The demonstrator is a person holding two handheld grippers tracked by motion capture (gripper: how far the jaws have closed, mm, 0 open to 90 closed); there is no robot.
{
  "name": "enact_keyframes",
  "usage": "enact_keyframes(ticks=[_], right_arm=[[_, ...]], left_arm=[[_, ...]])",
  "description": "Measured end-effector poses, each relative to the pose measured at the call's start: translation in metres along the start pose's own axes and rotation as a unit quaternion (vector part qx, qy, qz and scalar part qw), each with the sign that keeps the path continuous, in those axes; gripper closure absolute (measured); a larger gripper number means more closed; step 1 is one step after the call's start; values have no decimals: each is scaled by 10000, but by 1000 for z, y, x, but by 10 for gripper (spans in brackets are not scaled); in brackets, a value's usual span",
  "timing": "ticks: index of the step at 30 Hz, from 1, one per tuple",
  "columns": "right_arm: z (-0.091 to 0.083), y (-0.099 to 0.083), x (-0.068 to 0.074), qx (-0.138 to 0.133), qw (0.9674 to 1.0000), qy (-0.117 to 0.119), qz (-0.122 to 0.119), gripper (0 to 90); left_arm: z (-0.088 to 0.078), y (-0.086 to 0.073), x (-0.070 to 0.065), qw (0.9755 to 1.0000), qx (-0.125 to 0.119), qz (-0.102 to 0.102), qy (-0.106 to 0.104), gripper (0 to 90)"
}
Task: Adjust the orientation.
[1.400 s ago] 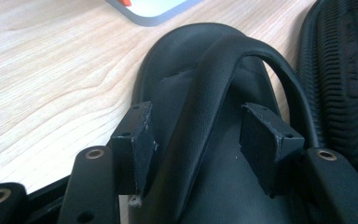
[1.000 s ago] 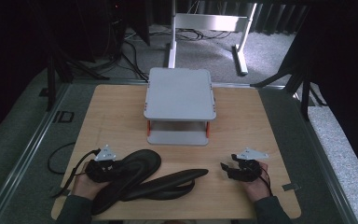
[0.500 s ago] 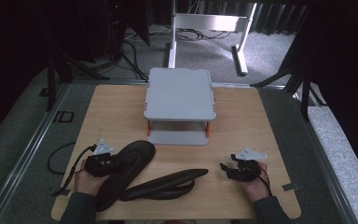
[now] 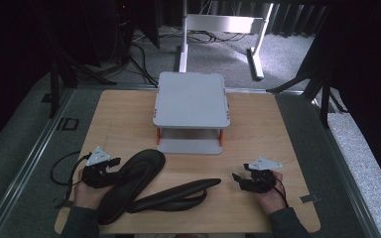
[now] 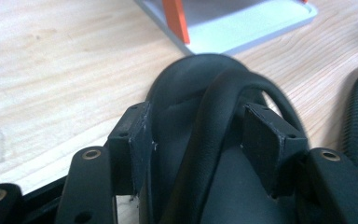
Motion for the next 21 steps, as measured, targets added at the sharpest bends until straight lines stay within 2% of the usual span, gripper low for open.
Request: enact_keyframes(ticks=[4, 6, 8, 9, 10, 12, 15, 16, 17, 18, 20, 21], right_arm=[[-6, 7, 7, -81, 9999, 61, -79, 370], [-10, 12, 13, -169, 9996, 164, -155, 370], [-11, 14, 15, -198, 9994, 197, -180, 370], [-16, 18, 21, -283, 9989, 315, -210, 369], [-16, 18, 21, -283, 9989, 315, -210, 369], [-20, 20, 26, -350, 9979, 491, -238, 369], [-23, 21, 31, -357, 9973, 574, -295, 366], [-24, 21, 33, -351, 9970, 623, -305, 365], [-25, 20, 34, -358, 9965, 675, -340, 362], [-26, 20, 36, -364, 9960, 742, -333, 361], [-27, 20, 37, -376, 9953, 819, -348, 361], [-26, 20, 41, -400, 9938, 965, -370, 349]], left_arm=[[-17, 6, -7, 9998, -177, 98, -58, 423], [-27, 7, -11, 9996, -221, 165, -107, 419], [-27, 7, -11, 9996, -221, 165, -107, 417], [-44, 6, -20, 9988, -294, 338, -176, 417], [-44, 6, -20, 9988, -294, 338, -176, 417], [-57, 4, -30, 9979, -301, 510, -259, 417], [-64, 2, -36, 9973, -284, 604, -321, 417], [-70, 2, -44, 9961, -315, 682, -464, 417], [-70, 2, -44, 9961, -315, 682, -464, 416], [-74, 1, -51, 9949, -340, 750, -580, 416], [-74, 1, -51, 9949, -340, 750, -580, 413], [-79, -2, -61, 9929, -307, 855, -769, 409]])
Point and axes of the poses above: each handheld gripper's, and its own axes: z roughly forward along the jaws, y roughly out of its top, x roughly to its left, the point moved 2 cm from there along z, roughly forward along the jaws, and after that the axes turned 11 degrees about -x, right-handed, at the moved point
